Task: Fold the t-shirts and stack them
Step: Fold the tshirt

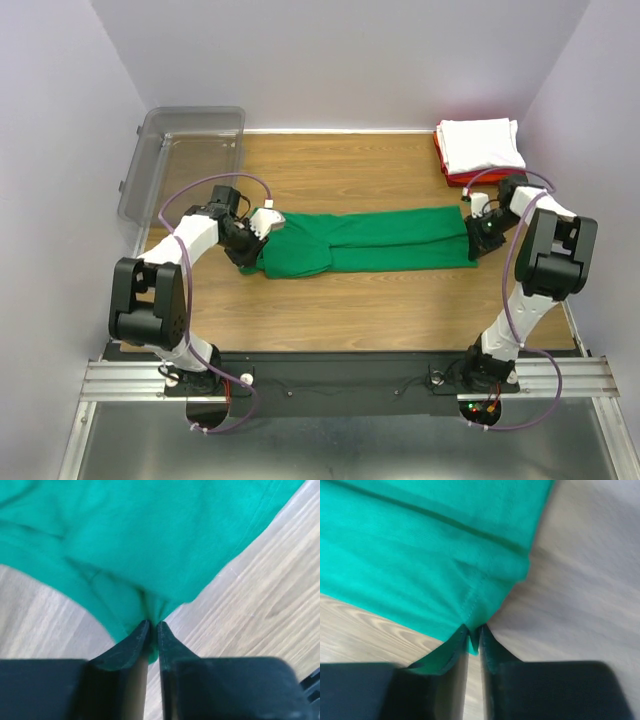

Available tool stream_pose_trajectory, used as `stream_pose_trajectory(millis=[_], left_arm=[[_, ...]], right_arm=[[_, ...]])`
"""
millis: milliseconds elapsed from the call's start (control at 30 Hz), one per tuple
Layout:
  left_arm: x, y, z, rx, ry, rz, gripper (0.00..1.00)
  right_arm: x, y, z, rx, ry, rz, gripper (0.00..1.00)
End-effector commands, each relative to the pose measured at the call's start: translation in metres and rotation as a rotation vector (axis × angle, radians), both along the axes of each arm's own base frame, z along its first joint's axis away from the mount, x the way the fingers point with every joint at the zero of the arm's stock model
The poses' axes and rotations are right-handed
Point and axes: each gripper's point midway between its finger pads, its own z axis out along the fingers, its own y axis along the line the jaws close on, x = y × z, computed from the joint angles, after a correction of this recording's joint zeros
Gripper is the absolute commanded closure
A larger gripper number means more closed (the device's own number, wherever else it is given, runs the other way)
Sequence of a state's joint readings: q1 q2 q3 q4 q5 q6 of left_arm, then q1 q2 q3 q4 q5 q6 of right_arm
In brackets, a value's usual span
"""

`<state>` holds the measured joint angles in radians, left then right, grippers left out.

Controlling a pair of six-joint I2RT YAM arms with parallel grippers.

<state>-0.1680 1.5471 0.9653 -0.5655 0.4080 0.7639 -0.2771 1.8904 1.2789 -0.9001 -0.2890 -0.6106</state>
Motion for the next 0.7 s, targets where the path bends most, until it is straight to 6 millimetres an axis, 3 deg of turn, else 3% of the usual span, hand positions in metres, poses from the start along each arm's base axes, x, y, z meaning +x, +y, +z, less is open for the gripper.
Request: stream_pose_trajectory(millis=[0, 133, 200, 267, 367, 533, 600, 667], left_arm=[[-0.005, -0.006, 0.036, -0.050, -0.065, -0.019, 0.66], [-0.017, -0.020, 0.064, -0.140, -0.082, -0.069, 0.48], [-0.029, -0.025, 0.068, -0.170, -0.052, -0.087, 0.46], [-0.044, -0.034, 0.063, -0.204, -0.009, -0.125, 0.41], [-0.055, -0.037, 0.042, -0.162, 0.023, -0.143, 0.40], [-0.063, -0.042, 0.017, -0.113, 0.091, -0.158, 0.40], [-0.061, -0.043, 0.010, -0.098, 0.084, -0.165, 0.41], [-0.065, -0.041, 0.000, -0.083, 0.109, -0.169, 0.40]], right_arm=[[0.003, -0.012, 0.032, -0.052, -0.064, 0.026, 0.67], [0.016, 0.014, 0.087, 0.079, -0.157, 0.018, 0.57], [0.018, 0.035, 0.111, 0.173, -0.185, 0.014, 0.54], [0.018, 0.071, 0.125, 0.293, -0.196, 0.039, 0.53], [0.014, 0.134, 0.132, 0.444, -0.166, 0.056, 0.54], [0.001, 0.232, 0.120, 0.556, -0.096, 0.167, 0.53], [0.005, 0.257, 0.121, 0.589, -0.104, 0.171, 0.53], [-0.004, 0.287, 0.114, 0.602, -0.076, 0.213, 0.52]])
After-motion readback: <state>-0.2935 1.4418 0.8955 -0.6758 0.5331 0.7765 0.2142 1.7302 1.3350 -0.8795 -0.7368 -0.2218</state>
